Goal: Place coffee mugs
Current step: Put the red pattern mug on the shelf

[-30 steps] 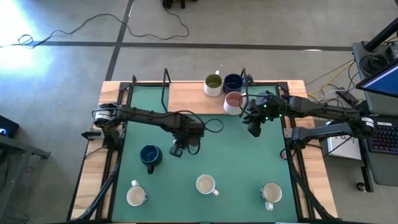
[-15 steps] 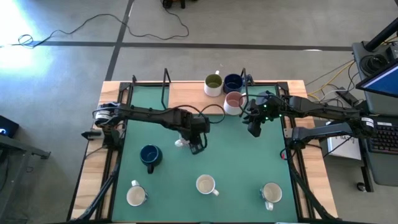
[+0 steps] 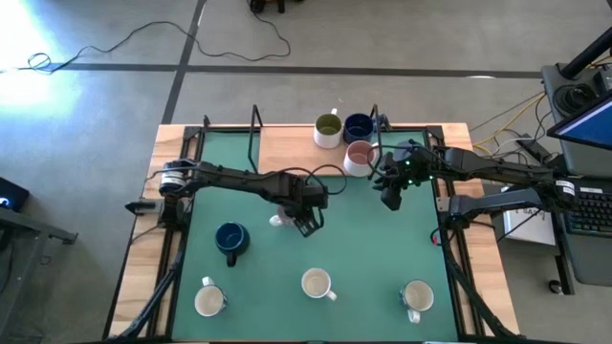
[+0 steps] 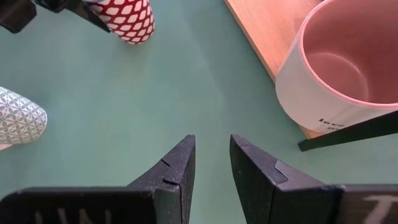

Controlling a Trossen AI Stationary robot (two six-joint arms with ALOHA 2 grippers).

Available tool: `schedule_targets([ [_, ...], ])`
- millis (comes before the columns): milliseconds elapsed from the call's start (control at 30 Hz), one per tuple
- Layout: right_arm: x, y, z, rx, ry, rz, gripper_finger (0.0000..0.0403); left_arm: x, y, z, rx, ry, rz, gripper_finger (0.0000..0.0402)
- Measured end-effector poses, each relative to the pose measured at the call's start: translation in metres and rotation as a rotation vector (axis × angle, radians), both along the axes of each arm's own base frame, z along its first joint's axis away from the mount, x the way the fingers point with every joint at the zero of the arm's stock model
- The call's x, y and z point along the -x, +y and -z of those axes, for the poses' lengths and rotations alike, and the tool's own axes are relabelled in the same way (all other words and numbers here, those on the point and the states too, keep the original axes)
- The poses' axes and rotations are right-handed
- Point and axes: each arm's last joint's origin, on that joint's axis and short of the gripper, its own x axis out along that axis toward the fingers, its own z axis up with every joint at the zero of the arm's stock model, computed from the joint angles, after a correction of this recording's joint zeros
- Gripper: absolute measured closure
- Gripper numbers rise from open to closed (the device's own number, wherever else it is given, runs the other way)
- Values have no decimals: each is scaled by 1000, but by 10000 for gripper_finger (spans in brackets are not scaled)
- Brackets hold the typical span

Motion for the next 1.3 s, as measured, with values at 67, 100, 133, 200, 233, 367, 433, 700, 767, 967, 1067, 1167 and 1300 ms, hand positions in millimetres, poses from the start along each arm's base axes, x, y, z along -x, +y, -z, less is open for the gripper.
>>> schedule_targets([
  [67, 0, 0, 0, 0, 0, 0, 314, -1, 0, 0, -5, -2, 20, 290],
  [100, 0, 0, 0, 0, 0, 0, 314, -1, 0, 0, -6, -3, 30, 305],
  [133, 0, 0, 0, 0, 0, 0, 314, -1, 0, 0, -8, -1, 40, 321],
  [200, 0, 0, 0, 0, 0, 0, 314, -1, 0, 0, -12, 1, 58, 357],
  [233, 0, 0, 0, 0, 0, 0, 314, -1, 0, 0, -14, 2, 66, 375],
  [367, 0, 0, 0, 0, 0, 0, 314, -1, 0, -1, -10, 7, 166, 387],
  [433, 0, 0, 0, 0, 0, 0, 314, 0, -1, -1, -24, 14, 249, 386],
  [700, 0, 0, 0, 0, 0, 0, 314, -1, -2, -21, -64, 31, 537, 393],
  [767, 0, 0, 0, 0, 0, 0, 314, -2, -1, -32, -89, 29, 619, 393],
  [967, 0, 0, 0, 0, 0, 0, 314, -2, 5, -53, -207, 61, 852, 393],
  [1067, 0, 0, 0, 0, 0, 0, 314, 1, 17, -52, -222, 103, 908, 393],
  [1167, 0, 0, 0, 0, 0, 0, 314, 3, 33, -52, -226, 122, 918, 393],
  [1300, 0, 0, 0, 0, 0, 0, 314, 8, 56, -53, -234, 151, 973, 393],
])
